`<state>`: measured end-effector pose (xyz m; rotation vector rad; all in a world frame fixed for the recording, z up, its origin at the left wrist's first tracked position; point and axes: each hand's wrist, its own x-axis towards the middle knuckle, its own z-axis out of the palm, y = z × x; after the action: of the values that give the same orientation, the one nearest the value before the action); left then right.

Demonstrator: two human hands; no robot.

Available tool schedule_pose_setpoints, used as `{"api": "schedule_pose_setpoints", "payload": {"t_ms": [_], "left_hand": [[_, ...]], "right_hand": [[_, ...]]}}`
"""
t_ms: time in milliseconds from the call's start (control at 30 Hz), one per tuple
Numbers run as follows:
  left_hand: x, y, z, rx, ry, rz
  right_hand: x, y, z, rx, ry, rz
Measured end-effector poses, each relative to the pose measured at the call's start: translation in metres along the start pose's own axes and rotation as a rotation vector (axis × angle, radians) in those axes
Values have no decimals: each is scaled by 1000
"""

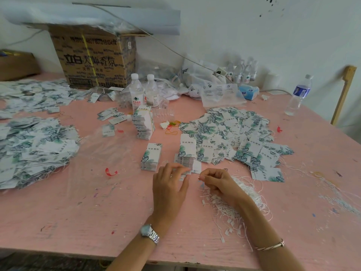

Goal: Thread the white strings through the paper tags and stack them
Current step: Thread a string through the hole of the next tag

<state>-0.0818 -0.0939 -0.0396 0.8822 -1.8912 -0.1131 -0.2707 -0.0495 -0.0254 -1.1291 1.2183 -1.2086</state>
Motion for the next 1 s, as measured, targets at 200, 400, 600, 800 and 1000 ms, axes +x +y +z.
{"api": "schedule_pose_setpoints", "payload": {"t_ms": [200,400,600,800,1000], "left_hand": [[42,-15,0,286,-29,156],[54,-21,5,311,-101,242],[53,-28,8,285,52,358],[47,-23,7,214,284,512],[21,-8,6,66,276,678]], "right_hand": [[0,4,-6,64,29,-3],[0,3,-5,39,14,-7],[-1,1,-3,56,15,0],[-2,-1,-4,126,96,-33],[-3,0,-6,238,205,-141]]}}
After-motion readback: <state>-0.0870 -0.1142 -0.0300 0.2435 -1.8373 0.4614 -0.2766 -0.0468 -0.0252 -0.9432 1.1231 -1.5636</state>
